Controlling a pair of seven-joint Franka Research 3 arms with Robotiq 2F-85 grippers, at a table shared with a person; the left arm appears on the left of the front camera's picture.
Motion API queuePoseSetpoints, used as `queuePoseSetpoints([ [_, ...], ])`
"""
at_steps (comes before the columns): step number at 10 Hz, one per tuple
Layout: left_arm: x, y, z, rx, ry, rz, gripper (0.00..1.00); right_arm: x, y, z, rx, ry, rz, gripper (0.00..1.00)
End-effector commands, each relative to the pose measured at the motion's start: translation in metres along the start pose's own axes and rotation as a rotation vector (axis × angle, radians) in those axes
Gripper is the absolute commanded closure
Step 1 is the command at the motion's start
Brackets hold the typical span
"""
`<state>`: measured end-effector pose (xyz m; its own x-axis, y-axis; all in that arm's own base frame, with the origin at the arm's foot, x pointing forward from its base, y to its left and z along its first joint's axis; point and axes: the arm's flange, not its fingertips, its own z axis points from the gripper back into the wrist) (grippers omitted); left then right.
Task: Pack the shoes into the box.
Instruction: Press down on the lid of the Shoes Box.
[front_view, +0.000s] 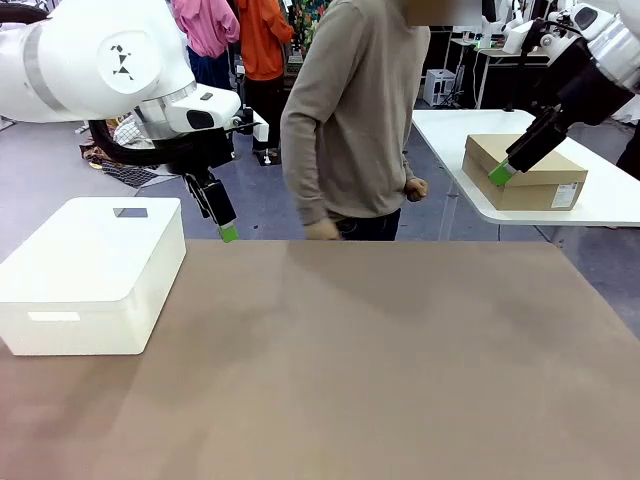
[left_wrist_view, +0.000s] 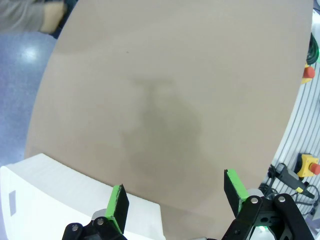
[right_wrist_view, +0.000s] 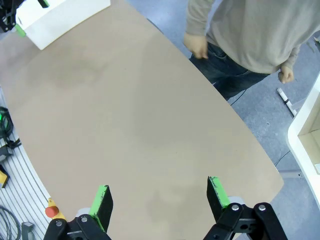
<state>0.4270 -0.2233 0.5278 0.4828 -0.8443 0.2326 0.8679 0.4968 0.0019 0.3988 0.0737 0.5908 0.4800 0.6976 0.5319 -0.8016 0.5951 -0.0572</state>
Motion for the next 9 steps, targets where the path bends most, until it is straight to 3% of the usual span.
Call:
queuePoseSetpoints([
  [1, -0.0019, -0.0008, 0.0009, 0.001, 0.0, 0.004, 0.0, 0.0028, -0.0017, 0.0005, -0.019, 0.005, 0.002, 0.0],
  [9, -0.0019, -0.0008, 0.0009, 0.001, 0.0, 0.004, 0.0, 0.0028, -0.0017, 0.0005, -0.019, 0.005, 0.002, 0.0],
])
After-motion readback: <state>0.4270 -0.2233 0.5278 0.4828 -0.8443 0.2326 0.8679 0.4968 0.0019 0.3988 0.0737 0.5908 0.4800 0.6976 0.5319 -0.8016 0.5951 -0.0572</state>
